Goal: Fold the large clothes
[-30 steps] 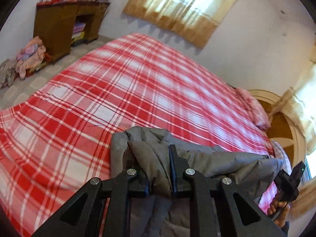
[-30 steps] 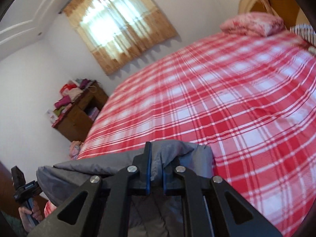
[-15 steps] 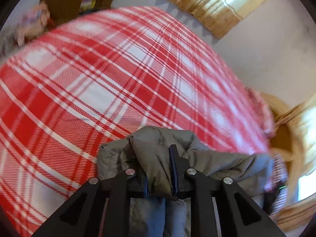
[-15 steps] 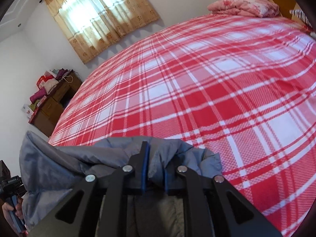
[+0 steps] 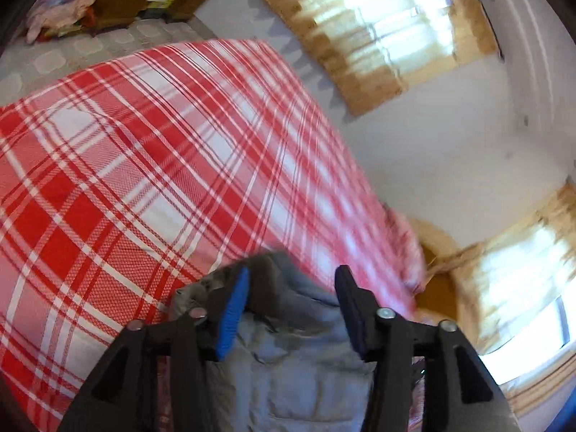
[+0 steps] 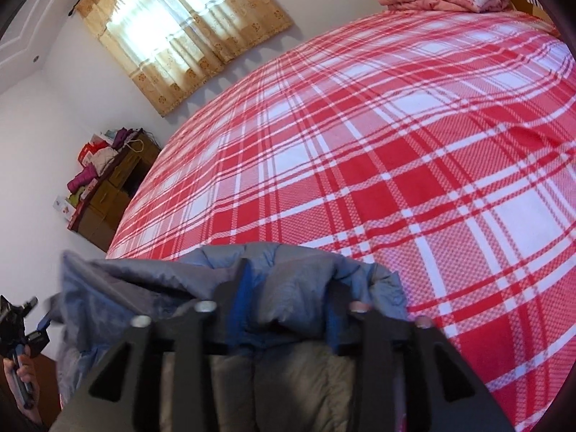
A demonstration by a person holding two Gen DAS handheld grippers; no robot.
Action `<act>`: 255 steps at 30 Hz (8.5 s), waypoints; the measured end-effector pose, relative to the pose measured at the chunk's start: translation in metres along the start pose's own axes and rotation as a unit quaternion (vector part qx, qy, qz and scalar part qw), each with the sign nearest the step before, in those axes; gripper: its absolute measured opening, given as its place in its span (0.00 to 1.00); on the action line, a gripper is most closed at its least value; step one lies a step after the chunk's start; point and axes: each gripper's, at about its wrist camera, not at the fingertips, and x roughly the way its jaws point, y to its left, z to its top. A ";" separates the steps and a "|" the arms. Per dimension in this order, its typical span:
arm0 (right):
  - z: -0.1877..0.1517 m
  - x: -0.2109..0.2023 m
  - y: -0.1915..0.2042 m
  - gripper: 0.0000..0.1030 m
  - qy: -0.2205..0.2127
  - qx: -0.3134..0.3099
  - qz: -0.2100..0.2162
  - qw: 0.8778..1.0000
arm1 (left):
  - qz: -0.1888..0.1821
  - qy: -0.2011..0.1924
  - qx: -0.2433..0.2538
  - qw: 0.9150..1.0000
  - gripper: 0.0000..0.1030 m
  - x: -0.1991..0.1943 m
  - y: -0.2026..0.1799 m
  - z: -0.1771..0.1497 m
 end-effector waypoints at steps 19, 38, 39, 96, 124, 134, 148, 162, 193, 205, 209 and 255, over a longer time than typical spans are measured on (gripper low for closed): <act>-0.050 -0.043 0.165 0.26 -0.011 -0.167 0.028 0.986 | 0.202 0.010 0.347 0.916 0.52 0.098 -0.141 -0.175; -0.079 0.083 0.148 0.19 0.050 -0.159 -0.023 0.986 | 0.263 -0.008 0.356 0.897 0.54 0.172 -0.083 -0.179; -0.079 0.084 0.148 0.19 0.052 -0.157 -0.023 0.986 | 0.263 -0.008 0.355 0.897 0.54 0.174 -0.081 -0.179; -0.033 0.017 -0.004 0.00 0.009 -0.012 -0.062 0.998 | 0.277 0.017 0.357 0.892 0.55 0.189 -0.081 -0.180; -0.130 0.037 0.136 0.00 0.037 -0.189 -0.045 0.980 | 0.319 -0.021 0.340 0.884 0.55 0.106 -0.033 -0.157; -0.130 0.027 0.149 0.04 0.037 -0.222 -0.077 0.971 | 0.235 -0.049 0.221 0.945 0.62 -0.014 -0.009 -0.149; -0.150 0.003 0.181 0.14 0.011 -0.207 -0.027 0.978 | 0.160 -0.010 0.110 0.981 0.65 0.008 0.025 -0.181; -0.162 0.035 0.157 0.03 0.043 -0.178 -0.035 0.982 | 0.095 -0.031 0.106 0.989 0.66 0.032 0.014 -0.194; -0.185 0.009 0.183 0.12 0.155 -0.012 0.213 0.964 | 0.074 -0.069 0.411 0.906 0.20 -0.022 -0.129 -0.220; -0.123 -0.098 0.058 0.34 0.027 0.016 0.107 0.994 | 0.119 0.010 0.555 0.823 0.20 0.064 -0.150 -0.321; -0.123 -0.099 0.054 0.35 0.023 0.025 0.101 0.994 | 0.131 0.023 0.582 0.802 0.20 0.081 -0.152 -0.348; -0.113 -0.047 0.059 0.13 0.154 -0.067 0.144 0.975 | 0.039 0.137 0.613 0.777 0.38 -0.054 -0.119 -0.355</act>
